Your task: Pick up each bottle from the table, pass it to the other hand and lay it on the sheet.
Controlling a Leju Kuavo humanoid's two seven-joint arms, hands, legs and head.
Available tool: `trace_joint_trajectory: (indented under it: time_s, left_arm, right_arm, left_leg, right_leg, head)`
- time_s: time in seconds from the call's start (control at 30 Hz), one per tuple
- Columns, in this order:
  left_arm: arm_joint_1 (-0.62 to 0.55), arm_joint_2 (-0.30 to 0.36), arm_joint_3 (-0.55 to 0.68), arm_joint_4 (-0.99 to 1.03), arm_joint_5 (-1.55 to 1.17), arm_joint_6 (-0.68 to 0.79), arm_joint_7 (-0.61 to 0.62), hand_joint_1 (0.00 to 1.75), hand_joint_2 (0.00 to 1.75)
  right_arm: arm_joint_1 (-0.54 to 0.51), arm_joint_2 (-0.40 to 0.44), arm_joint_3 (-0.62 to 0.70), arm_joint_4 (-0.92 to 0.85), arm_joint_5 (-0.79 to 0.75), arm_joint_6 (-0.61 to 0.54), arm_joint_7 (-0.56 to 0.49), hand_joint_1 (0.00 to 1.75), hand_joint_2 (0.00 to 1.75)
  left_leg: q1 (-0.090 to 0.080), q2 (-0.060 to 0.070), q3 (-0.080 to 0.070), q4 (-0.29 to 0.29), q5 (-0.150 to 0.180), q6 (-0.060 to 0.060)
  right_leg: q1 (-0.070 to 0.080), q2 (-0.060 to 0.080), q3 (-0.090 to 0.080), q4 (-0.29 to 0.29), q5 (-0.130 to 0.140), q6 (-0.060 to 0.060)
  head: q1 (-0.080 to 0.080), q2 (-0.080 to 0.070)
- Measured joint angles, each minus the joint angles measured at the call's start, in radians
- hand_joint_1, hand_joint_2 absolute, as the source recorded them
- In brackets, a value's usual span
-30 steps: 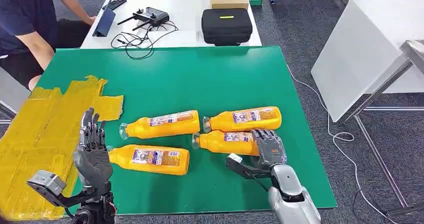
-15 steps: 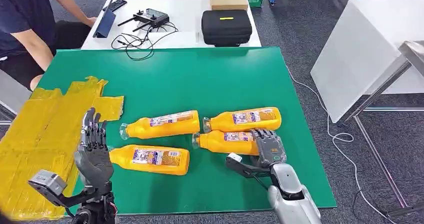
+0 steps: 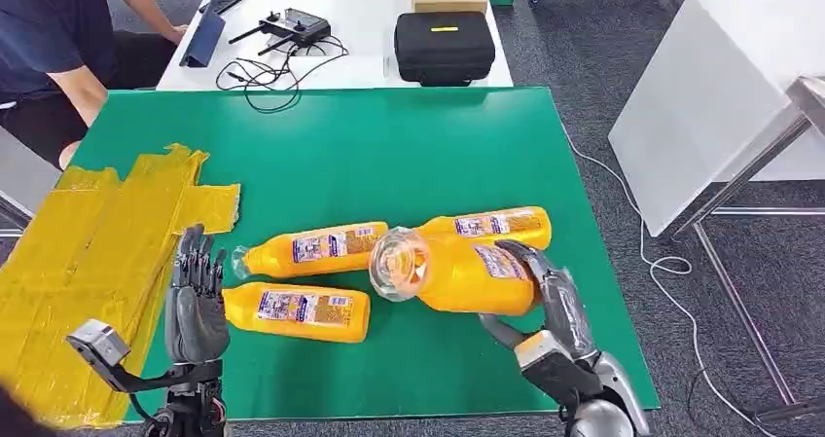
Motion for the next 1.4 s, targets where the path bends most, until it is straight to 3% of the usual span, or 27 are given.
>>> trace_joint_trajectory:
  time_s: [0.3, 0.5, 0.7, 0.9, 1.1, 1.4]
  left_arm:
    - [0.046, 0.0, 0.016, -0.022, 0.019, -0.029, -0.003, 0.0, 1.75]
    - [0.057, -0.003, 0.011, -0.035, 0.024, -0.035, -0.011, 0.0, 1.75]
    - [0.033, -0.005, -0.063, -0.042, 0.046, 0.022, -0.018, 0.0, 1.75]
    - [0.011, -0.002, -0.147, -0.042, 0.061, 0.049, -0.019, 0.0, 1.75]
    - [-0.028, 0.008, -0.216, -0.032, 0.079, 0.053, -0.008, 0.0, 1.75]
    - [-0.054, 0.015, -0.238, -0.017, 0.092, 0.057, -0.004, 0.0, 1.75]
  right_arm:
    - [0.03, 0.002, 0.047, -0.115, -0.056, -0.074, 0.0, 1.75, 1.75]
    - [-0.016, 0.02, 0.084, -0.103, -0.059, -0.109, 0.031, 1.75, 1.75]
    - [-0.284, 0.101, 0.171, 0.228, -0.008, -0.217, 0.094, 1.75, 1.75]
    - [-0.465, 0.209, 0.269, 0.585, 0.016, -0.252, 0.12, 1.75, 1.75]
    - [-0.514, 0.249, 0.409, 0.735, 0.007, -0.291, 0.187, 1.75, 1.75]
    - [-0.524, 0.247, 0.578, 0.753, 0.032, -0.292, 0.227, 1.75, 1.75]
  left_leg:
    - [-0.001, 0.0, -0.003, 0.0, 0.0, 0.0]
    - [0.0, 0.001, -0.003, 0.0, 0.0, 0.0]
    - [0.001, 0.005, -0.002, 0.0, 0.003, -0.002]
    - [0.001, 0.001, -0.003, 0.0, 0.005, -0.003]
    - [0.001, -0.001, -0.008, 0.0, 0.005, -0.003]
    - [0.0, 0.0, -0.008, 0.0, 0.005, -0.003]
  right_leg:
    - [0.0, 0.0, -0.001, 0.0, 0.0, 0.0]
    - [0.0, 0.0, -0.002, 0.0, 0.0, 0.0]
    - [0.0, 0.002, -0.002, 0.001, 0.003, -0.003]
    - [0.001, 0.0, -0.005, 0.002, 0.003, -0.003]
    - [0.001, -0.001, -0.008, 0.002, 0.003, -0.003]
    - [0.0, -0.001, -0.009, 0.001, 0.003, -0.003]
  head:
    - [0.0, 0.0]
    - [0.0, 0.0]
    - [0.0, 0.0]
    - [0.0, 0.0]
    - [0.0, 0.0]
    - [0.0, 0.0]
